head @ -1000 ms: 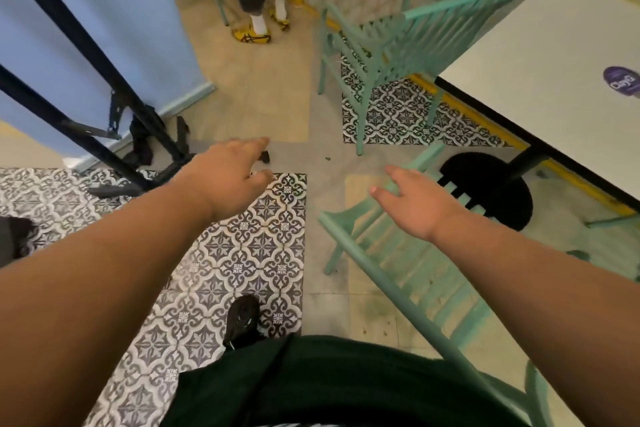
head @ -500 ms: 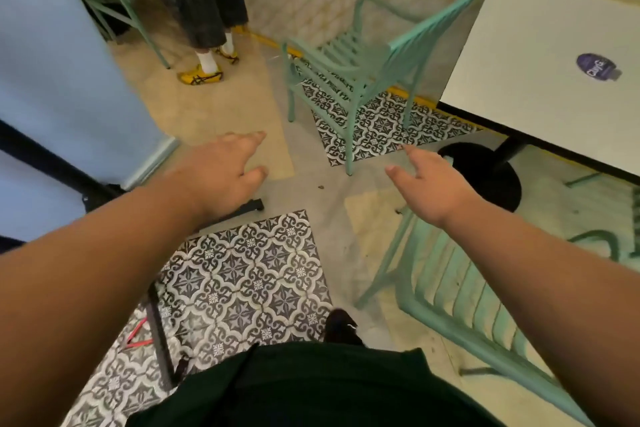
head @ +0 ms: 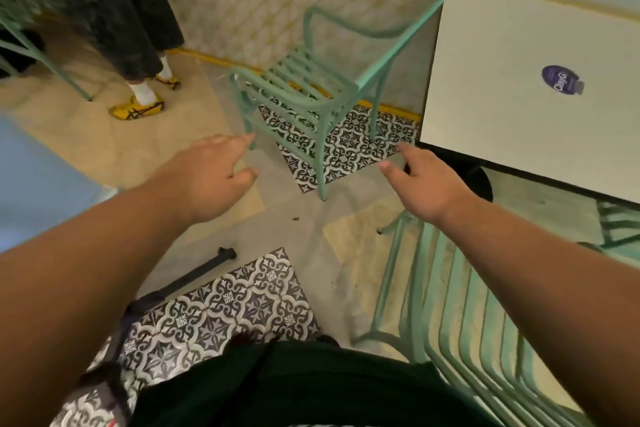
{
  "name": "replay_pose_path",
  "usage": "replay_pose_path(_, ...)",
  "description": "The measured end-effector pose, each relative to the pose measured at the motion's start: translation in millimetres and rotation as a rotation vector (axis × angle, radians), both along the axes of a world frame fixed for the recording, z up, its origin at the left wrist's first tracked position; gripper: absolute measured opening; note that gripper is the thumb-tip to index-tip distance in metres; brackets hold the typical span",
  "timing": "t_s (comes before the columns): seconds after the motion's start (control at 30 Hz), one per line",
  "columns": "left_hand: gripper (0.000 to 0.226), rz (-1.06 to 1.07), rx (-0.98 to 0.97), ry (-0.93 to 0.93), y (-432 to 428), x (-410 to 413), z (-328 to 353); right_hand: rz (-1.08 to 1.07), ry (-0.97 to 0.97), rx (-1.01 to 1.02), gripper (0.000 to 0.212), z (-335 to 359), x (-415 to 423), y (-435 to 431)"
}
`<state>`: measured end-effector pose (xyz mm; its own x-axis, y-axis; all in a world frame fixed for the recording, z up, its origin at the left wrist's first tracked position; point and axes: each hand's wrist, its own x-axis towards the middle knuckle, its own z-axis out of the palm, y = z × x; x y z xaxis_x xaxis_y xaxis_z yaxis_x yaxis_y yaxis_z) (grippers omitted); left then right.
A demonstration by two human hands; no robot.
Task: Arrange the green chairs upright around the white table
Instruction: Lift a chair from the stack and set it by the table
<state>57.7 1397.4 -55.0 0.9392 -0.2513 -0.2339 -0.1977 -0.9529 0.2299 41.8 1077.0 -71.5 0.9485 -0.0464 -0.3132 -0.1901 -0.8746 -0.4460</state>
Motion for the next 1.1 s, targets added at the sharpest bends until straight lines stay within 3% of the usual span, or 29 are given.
replay_pose_path(0.37, 0.065, -0.216, -0.024, 0.027, 14.6, 159.9, -14.0, -0.33, -0.01, 0.031, 0.072, -15.1, 63.3, 29.9)
replay_pose_path(0.6, 0.064, -0.33, -0.063, 0.063, -26.0, 222.0, -18.8, -0.439, 0.032, 0.08, 0.065, -18.7, 85.1, 28.2)
replay_pose_path(0.77, 0.064, -0.298, -0.095, 0.068, -68.1, 251.7, -21.1, -0.421, 0.042, 0.085, 0.071, -15.6, 111.4, -4.3)
replay_pose_path(0.97, 0.062, -0.226, -0.115, 0.083, -124.7, 279.4, -28.6, -0.345, 0.058, 0.055, 0.053, -14.2, 155.4, -50.0)
replay_pose_path(1.1, 0.062, -0.182, -0.156, 0.1, -155.6, 291.4, -41.6, -0.312, 0.1, 0.042, 0.061, -30.9, 187.4, -68.1)
